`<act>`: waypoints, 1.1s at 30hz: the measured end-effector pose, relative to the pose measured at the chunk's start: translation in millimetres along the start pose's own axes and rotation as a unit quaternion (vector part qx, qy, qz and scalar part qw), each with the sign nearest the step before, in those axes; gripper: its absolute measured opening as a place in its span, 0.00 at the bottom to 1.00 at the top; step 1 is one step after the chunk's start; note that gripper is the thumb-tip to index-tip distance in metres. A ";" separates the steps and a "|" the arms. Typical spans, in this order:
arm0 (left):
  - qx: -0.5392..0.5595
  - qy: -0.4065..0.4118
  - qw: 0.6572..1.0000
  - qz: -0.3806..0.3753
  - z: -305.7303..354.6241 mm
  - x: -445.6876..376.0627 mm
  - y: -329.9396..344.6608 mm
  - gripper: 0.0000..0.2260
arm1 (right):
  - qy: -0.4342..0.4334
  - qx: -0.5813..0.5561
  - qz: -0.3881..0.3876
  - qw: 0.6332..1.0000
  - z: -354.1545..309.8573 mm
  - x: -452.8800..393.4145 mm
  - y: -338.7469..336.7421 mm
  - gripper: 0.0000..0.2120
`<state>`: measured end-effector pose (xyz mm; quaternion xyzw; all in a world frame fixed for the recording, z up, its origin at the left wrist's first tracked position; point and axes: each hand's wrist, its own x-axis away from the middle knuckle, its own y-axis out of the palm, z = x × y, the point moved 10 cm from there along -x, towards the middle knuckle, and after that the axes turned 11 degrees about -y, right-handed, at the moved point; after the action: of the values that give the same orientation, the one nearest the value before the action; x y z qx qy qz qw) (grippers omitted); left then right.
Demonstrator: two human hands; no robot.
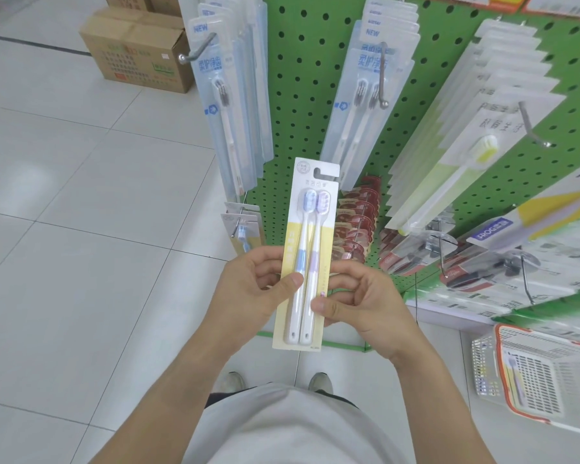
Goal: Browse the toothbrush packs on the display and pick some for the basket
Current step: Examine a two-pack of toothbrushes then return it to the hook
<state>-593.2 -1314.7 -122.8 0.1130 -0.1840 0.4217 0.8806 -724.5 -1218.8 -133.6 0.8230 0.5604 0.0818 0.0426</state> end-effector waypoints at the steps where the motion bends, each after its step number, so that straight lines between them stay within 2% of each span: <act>1: 0.001 0.002 1.000 0.003 -0.2 1.0 -0.1 0.13 | -0.006 0.005 -0.004 1.000 -0.9 0.4 0.1 0.22; 6: 0.024 -0.002 1.000 -0.002 -3.4 3.4 2.7 0.16 | -0.016 0.012 -0.029 0.999 -4.0 4.1 2.0 0.21; 11: 0.025 -0.019 0.999 -0.023 -6.7 5.3 6.1 0.13 | -0.017 0.009 -0.033 0.999 -3.5 7.1 2.9 0.21; 25: -0.026 -0.007 1.000 -0.003 -7.3 15.0 6.1 0.10 | -0.023 0.018 -0.029 0.999 -0.4 14.5 2.2 0.22; 33: 0.007 -0.006 1.000 0.002 -7.7 16.6 7.4 0.10 | -0.016 0.003 -0.055 0.998 2.6 18.1 5.2 0.26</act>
<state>-587.7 -1295.7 -122.6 0.1219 -0.1867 0.4245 0.8775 -712.8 -1203.8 -133.7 0.7926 0.6040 0.0646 0.0533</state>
